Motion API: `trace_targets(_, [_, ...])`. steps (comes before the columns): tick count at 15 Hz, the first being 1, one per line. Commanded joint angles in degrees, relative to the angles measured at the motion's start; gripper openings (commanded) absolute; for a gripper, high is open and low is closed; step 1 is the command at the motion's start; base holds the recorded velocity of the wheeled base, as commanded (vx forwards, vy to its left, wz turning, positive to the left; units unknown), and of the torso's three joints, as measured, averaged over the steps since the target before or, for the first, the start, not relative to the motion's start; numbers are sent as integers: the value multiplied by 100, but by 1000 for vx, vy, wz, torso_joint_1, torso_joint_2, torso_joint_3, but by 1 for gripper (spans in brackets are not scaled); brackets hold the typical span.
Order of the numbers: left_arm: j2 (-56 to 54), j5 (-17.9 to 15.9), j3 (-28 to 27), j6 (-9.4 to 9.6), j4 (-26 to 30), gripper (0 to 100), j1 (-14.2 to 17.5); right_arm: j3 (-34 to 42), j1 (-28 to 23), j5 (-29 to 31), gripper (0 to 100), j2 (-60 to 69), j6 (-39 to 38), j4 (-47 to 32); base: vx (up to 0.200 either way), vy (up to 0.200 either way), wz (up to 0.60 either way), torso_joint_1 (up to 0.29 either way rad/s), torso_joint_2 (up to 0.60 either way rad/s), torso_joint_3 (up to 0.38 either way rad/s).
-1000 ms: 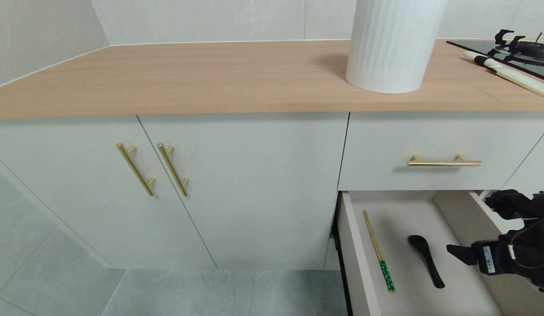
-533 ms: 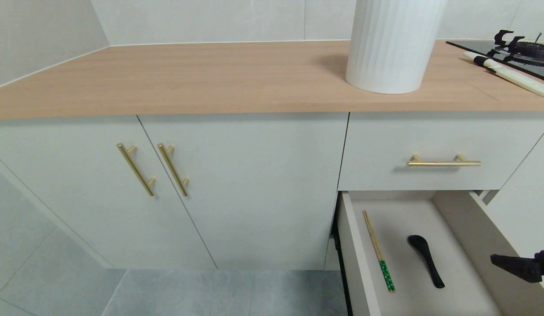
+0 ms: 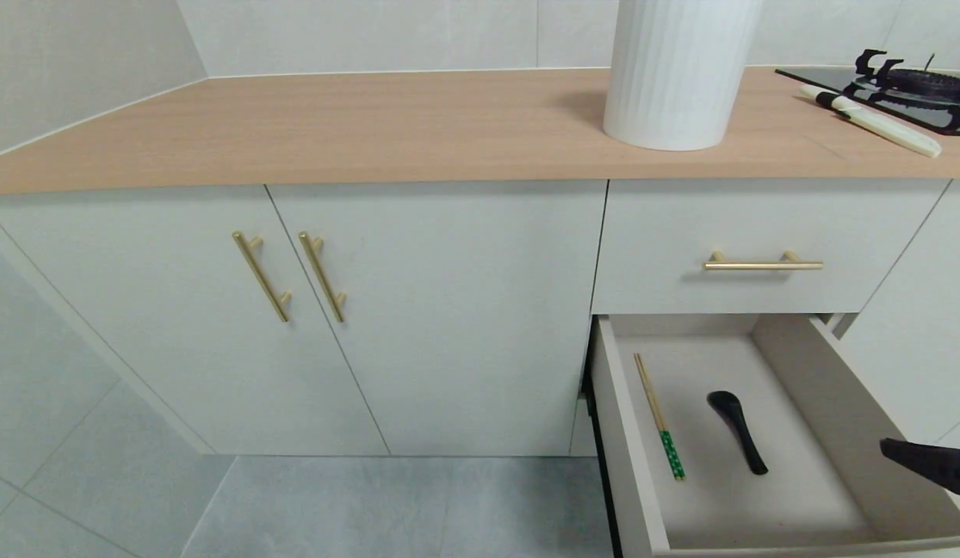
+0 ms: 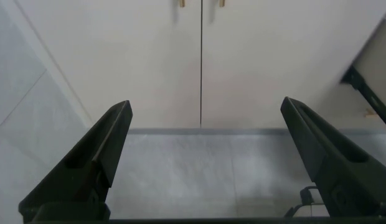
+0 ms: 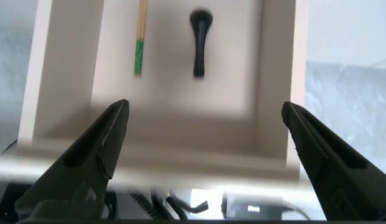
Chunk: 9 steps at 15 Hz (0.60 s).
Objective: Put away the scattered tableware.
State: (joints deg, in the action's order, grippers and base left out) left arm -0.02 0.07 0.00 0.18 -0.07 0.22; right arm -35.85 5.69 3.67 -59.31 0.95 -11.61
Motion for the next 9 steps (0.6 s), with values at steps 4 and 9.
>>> trace_targets(4, [2,1,0,-1,-1,100,4,78,46,2,100,-46,19,0,-200,0,0,1,-1,4])
trace_targets(9, [2,1,0,-1,-1,100,4,245,187,-7,100,-433,19,36,-160,0,0,2,3,2])
